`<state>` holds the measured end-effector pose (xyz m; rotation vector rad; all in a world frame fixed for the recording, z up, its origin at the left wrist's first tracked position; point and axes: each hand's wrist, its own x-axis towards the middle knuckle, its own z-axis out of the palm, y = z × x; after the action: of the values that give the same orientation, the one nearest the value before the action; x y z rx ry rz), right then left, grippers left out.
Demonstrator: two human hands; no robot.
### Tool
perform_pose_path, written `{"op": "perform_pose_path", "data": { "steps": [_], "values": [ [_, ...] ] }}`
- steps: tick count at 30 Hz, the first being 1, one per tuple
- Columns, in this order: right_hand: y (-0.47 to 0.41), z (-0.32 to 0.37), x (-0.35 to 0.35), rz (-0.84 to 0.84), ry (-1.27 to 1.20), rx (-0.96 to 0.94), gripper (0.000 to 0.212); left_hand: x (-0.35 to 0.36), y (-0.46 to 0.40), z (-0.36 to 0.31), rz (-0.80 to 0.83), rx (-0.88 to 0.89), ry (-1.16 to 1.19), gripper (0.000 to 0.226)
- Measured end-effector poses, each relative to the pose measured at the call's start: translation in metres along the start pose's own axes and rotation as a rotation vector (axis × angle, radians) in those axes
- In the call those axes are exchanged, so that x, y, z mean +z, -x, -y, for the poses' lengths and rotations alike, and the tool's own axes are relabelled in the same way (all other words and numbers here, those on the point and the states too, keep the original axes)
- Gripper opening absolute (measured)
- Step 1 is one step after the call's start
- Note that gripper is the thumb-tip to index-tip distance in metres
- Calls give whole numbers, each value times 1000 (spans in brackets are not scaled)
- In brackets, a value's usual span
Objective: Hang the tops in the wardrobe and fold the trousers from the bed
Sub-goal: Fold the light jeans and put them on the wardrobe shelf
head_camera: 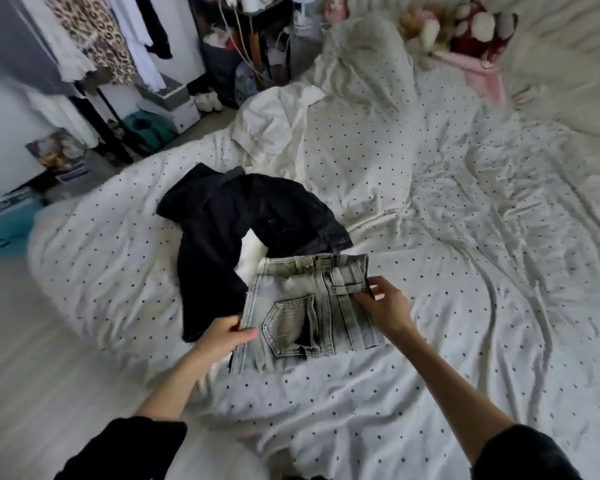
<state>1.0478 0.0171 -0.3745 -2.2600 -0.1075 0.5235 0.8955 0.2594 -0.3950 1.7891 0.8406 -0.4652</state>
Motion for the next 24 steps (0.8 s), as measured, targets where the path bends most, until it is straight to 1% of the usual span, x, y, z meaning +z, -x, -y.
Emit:
{"op": "perform_pose_path", "data": {
  "steps": [2, 3, 5, 8, 10, 12, 14, 17, 19, 21, 23, 24],
  "values": [
    [22, 33, 32, 74, 16, -76, 31, -27, 37, 34, -117, -1, 81, 25],
    [26, 37, 36, 89, 7, -79, 30, -28, 41, 41, -121, 5, 81, 25],
    [55, 66, 72, 183, -1, -131, 28, -54, 78, 84, -190, -5, 121, 36],
    [103, 101, 130, 356, 25, -202, 27, -85, 141, 155, -309, -65, 254, 25],
    [135, 117, 169, 468, 55, -253, 22, -97, 189, 201, -380, -124, 327, 20],
    [161, 125, 197, 575, 57, -278, 14, -97, 227, 235, -409, -190, 412, 13],
    [197, 134, 232, 742, 111, -304, 13, -90, 277, 274, -483, -274, 518, 23],
    [235, 144, 266, 957, 241, -382, 32, -66, 332, 309, -541, -365, 605, 28],
    [262, 148, 287, 1090, 335, -459, 37, -43, 370, 329, -606, -438, 648, 28],
    [292, 151, 304, 1239, 397, -516, 32, -15, 406, 344, -694, -523, 691, 18],
    [316, 152, 316, 1361, 443, -532, 20, 8, 435, 347, -757, -575, 727, 17],
    [332, 152, 320, 1420, 465, -564, 18, 23, 451, 347, -794, -611, 756, 18]
  ]
}}
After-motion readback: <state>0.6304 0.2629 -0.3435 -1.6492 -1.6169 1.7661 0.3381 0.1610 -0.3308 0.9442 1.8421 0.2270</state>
